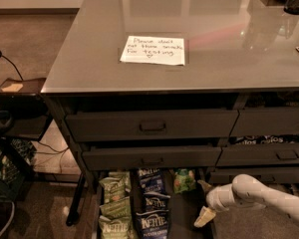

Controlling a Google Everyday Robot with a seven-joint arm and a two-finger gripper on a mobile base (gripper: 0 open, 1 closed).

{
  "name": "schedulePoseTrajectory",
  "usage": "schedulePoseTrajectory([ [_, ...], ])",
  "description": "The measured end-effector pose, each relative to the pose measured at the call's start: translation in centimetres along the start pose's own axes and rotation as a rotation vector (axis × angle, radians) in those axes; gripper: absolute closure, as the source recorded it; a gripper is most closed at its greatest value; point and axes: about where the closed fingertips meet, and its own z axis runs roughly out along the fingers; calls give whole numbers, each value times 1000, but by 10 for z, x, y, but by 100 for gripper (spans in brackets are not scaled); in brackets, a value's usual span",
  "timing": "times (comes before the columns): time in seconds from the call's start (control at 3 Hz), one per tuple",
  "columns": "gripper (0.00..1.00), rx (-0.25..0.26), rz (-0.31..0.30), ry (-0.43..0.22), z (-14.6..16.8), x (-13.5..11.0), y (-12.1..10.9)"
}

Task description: Pick green rice chip bag from bottom drawer and place on counter

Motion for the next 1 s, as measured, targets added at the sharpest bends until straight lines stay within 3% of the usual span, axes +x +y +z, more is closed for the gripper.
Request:
schedulePoseTrajectory([
  [0.33, 0, 0, 0, 0, 0, 0, 0],
  [0.67, 0, 49, 2, 7, 10, -7, -1],
  [1.0, 0, 128, 36, 14, 25, -17, -5],
])
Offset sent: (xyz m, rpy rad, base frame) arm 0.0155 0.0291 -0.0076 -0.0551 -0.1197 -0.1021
